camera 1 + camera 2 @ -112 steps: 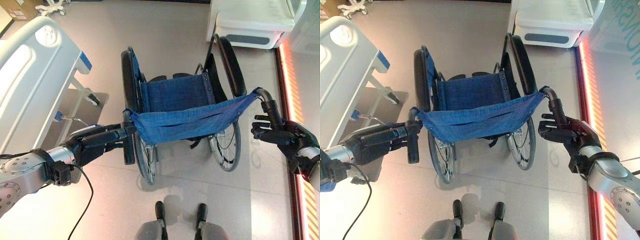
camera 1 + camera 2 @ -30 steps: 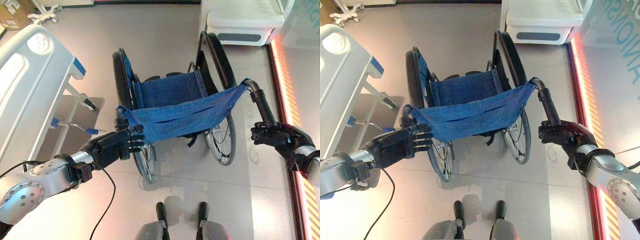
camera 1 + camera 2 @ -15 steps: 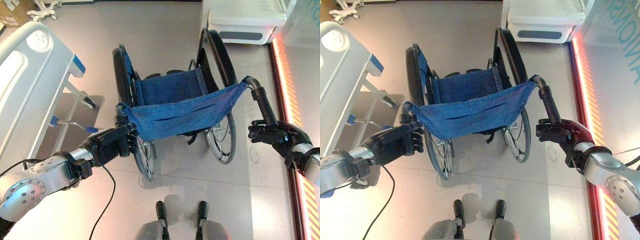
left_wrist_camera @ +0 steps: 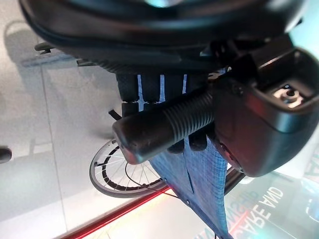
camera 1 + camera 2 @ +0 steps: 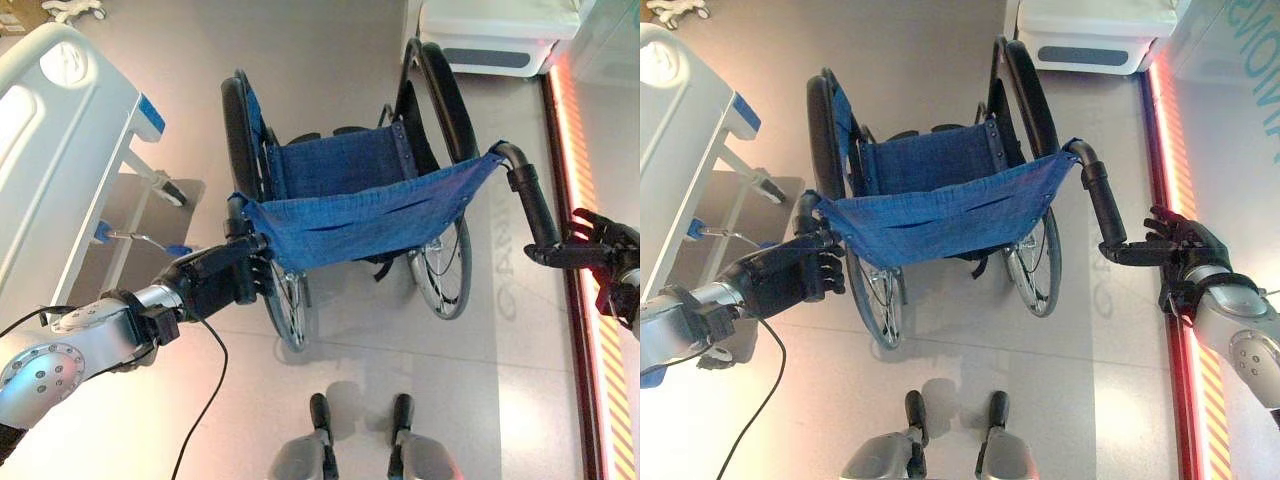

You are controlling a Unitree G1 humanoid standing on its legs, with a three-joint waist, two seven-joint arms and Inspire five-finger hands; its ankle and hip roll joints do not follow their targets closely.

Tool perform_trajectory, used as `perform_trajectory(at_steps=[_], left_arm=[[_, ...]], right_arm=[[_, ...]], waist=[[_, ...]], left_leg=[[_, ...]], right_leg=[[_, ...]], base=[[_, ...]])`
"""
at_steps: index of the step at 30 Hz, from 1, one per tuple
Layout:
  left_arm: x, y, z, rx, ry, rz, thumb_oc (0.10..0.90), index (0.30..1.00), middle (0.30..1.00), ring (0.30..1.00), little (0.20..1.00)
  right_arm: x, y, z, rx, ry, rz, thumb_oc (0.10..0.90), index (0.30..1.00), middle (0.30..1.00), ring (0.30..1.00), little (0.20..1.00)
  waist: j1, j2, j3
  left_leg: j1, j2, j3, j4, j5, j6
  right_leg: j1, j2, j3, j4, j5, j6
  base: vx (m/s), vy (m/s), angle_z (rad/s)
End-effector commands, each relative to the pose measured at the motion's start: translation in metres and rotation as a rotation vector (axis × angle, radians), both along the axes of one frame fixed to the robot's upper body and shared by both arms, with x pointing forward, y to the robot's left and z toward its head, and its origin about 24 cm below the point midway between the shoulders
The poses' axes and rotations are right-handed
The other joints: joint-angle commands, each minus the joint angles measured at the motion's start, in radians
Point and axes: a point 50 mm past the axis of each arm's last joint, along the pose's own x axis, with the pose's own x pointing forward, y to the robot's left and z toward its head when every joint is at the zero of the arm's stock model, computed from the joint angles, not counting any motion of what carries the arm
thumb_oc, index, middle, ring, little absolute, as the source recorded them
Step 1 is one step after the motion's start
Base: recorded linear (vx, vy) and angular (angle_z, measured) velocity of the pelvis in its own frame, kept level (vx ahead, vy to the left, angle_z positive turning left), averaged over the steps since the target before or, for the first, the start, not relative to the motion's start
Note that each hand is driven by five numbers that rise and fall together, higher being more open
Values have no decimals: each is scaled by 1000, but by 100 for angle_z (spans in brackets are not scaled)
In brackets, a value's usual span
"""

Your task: Push the wheelchair next to the bed

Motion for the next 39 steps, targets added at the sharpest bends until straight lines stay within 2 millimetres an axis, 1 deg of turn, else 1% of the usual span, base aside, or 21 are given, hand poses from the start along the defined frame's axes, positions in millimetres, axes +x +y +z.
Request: perform_trajectory(at_steps=[1,3,4,6,7,8,9,10,13,14,19,22,25,26,27,30,31,33,39], left_arm=[[17,14,77,-40,-304,48,400,300,300,300,300],[17,14,79,-39,-303,45,400,300,300,300,300],[18,14,79,-41,-300,41,400,300,300,300,300],[18,14,79,-42,-299,39,400,300,300,300,300],[18,14,79,-41,-297,31,400,300,300,300,300],[18,13,79,-42,-297,27,400,300,300,300,300],[18,13,80,-42,-297,25,400,300,300,300,300],[18,11,79,-43,-295,16,400,300,300,300,300],[20,7,78,-45,-292,4,400,300,300,300,300],[21,5,77,-46,-290,-3,400,300,300,300,300],[24,0,73,-44,-282,-22,400,300,300,300,300],[25,-2,73,-45,-279,-28,400,300,300,300,300],[25,-3,73,-46,-274,-30,400,300,300,300,300],[25,-3,74,-47,-274,-29,400,300,300,300,300],[25,-3,74,-48,-274,-29,400,300,300,300,300],[26,-1,76,-50,-270,-25,400,300,300,300,300],[26,-1,79,-50,-268,-23,400,300,300,300,300],[26,-1,81,-51,-265,-18,400,300,300,300,300],[25,1,85,-53,-257,-5,400,300,300,300,300]], right_arm=[[0,0,96,-190,-318,14,800,900,900,900,900],[0,1,100,-196,-333,27,800,900,900,900,900],[2,7,103,-190,-336,71,800,900,900,900,900],[3,9,103,-189,-336,85,800,900,900,900,900],[5,16,103,-184,-326,128,800,900,900,900,900],[7,22,101,-159,-311,175,800,900,900,900,900],[8,24,101,-152,-305,189,800,900,900,900,900],[11,32,95,-132,-279,242,800,900,900,900,900],[16,48,88,-114,-253,327,800,900,900,900,900],[20,56,84,-106,-240,372,800,900,900,900,900],[27,75,78,-102,-211,453,800,900,900,900,900],[29,79,76,-124,-204,459,800,900,900,900,900],[31,78,80,-173,-239,420,800,900,900,900,900],[31,76,88,-192,-291,386,800,900,900,900,900],[31,76,89,-195,-302,380,800,900,900,900,900],[27,71,110,-230,-448,273,800,900,900,900,900],[24,71,124,-205,-518,254,800,900,900,900,900],[17,74,140,-162,-596,239,800,900,900,900,900],[5,75,155,-130,-688,239,800,900,900,900,900]], waist=[[-14,-26,-50],[-12,-27,-51],[-9,-29,-53],[-9,-29,-54],[-5,-31,-56],[-3,-31,-57],[-2,-31,-57],[1,-32,-59],[7,-34,-61],[11,-35,-61],[21,-38,-65],[24,-39,-67],[29,-39,-67],[31,-40,-67],[31,-40,-67],[30,-41,-66],[30,-41,-68],[26,-43,-71],[19,-43,-84]], left_leg=[[-14,22,30,20,19,-41],[-14,22,29,20,17,-40],[-16,21,28,22,16,-39],[-15,20,28,23,15,-38],[-15,20,28,22,14,-37],[-14,20,29,21,14,-36],[-14,20,29,21,14,-36],[-15,20,30,23,14,-35],[-16,20,31,22,15,-34],[-16,20,31,23,15,-34],[-14,18,30,25,12,-32],[-14,17,30,27,10,-30],[-11,17,26,27,11,-30],[-10,16,25,26,10,-30],[-10,16,25,26,10,-31],[-9,17,21,29,8,-31],[-9,15,19,31,4,-31],[-8,14,18,34,0,-30],[-3,15,30,30,-4,-28]], right_leg=[[-36,-4,-41,64,34,-5],[-36,-4,-42,64,33,-5],[-34,-4,-43,63,32,-6],[-34,-4,-43,63,32,-6],[-33,-4,-44,63,31,-6],[-33,-3,-45,63,31,-7],[-32,-3,-45,63,30,-7],[-32,-3,-47,64,29,-8],[-31,-3,-49,62,29,-9],[-30,-3,-50,62,28,-10],[-25,-3,-54,63,26,-11],[-24,-3,-55,64,25,-12],[-20,-2,-56,64,25,-13],[-19,-1,-57,64,24,-13],[-19,-1,-57,64,24,-13],[-17,0,-54,66,23,-13],[-17,2,-51,66,21,-13],[-16,3,-49,66,21,-13],[-14,3,-49,62,20,-10]], base=[[0,0,0],[0,0,0],[0,0,0],[0,0,0],[0,0,0],[0,0,0],[0,0,0],[0,0,0],[0,0,0],[0,0,0],[0,0,0],[0,0,0],[0,0,0],[0,0,0],[0,0,0],[0,0,0],[0,0,0],[0,0,0],[0,0,0]])
